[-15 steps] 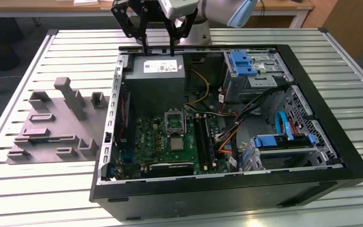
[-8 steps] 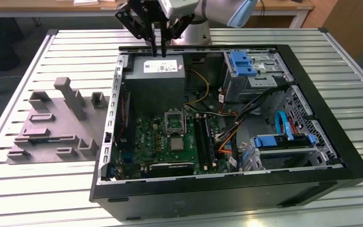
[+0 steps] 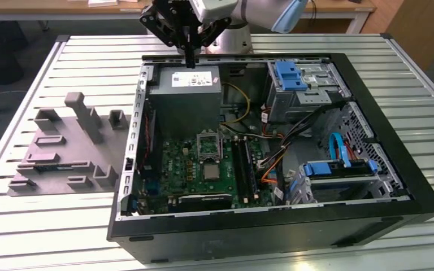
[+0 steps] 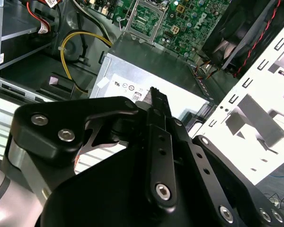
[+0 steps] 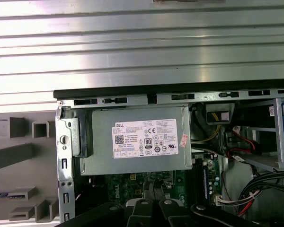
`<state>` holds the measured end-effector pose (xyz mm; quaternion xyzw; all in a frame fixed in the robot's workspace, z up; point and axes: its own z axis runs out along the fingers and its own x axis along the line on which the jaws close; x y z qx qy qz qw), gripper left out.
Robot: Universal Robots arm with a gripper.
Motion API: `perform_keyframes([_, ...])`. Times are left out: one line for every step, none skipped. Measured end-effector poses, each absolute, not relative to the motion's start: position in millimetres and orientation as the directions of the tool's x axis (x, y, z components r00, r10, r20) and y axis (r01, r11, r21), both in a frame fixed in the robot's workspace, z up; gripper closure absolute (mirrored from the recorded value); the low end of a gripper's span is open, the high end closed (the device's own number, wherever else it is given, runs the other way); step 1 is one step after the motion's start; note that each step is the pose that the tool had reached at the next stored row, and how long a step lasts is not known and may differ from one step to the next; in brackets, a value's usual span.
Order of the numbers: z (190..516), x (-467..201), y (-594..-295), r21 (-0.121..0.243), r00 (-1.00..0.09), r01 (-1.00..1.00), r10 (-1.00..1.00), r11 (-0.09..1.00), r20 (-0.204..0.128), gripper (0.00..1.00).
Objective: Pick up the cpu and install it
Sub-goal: 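Place the cpu into insertion slot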
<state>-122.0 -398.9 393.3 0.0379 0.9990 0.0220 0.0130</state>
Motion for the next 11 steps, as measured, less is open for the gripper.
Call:
perform_keyframes([393.3,-122.0,-398.9,0.045,-0.997,0.075,0.076,0.996,-0.024,0.89])
perform_keyframes([393.3,-122.0,-398.9,0.045,-0.997,0.075,0.076,0.996,-0.024,0.89])
perform_keyframes([393.3,-122.0,-398.9,0.045,-0.997,0.075,0.076,0.996,-0.024,0.89])
perform_keyframes([393.3,-122.0,-398.9,0.046,-0.997,0.075,0.076,0.996,-0.024,0.89])
perform_keyframes([393.3,-122.0,-398.9,0.046,-0.997,0.075,0.076,0.996,-0.024,0.89])
perform_keyframes([393.3,-122.0,-398.9,0.046,-0.997,0.075,0.076,0.996,-0.024,0.89])
perform_keyframes([393.3,-122.0,-398.9,0.046,-0.997,0.075,0.076,0.996,-0.024,0.89])
perform_keyframes([393.3,-122.0,-398.9,0.046,-0.997,0.075,0.076,0.996,-0.024,0.89])
perform_keyframes([393.3,-122.0,-398.9,0.046,-0.997,0.075,0.076,0.996,-0.024,0.89])
perform_keyframes([393.3,-122.0,-398.9,0.046,-0.997,0.075,0.076,0.996,-0.024,0.89])
perform_keyframes([393.3,-122.0,-398.9,0.046,-0.997,0.075,0.076,0.996,-0.024,0.82])
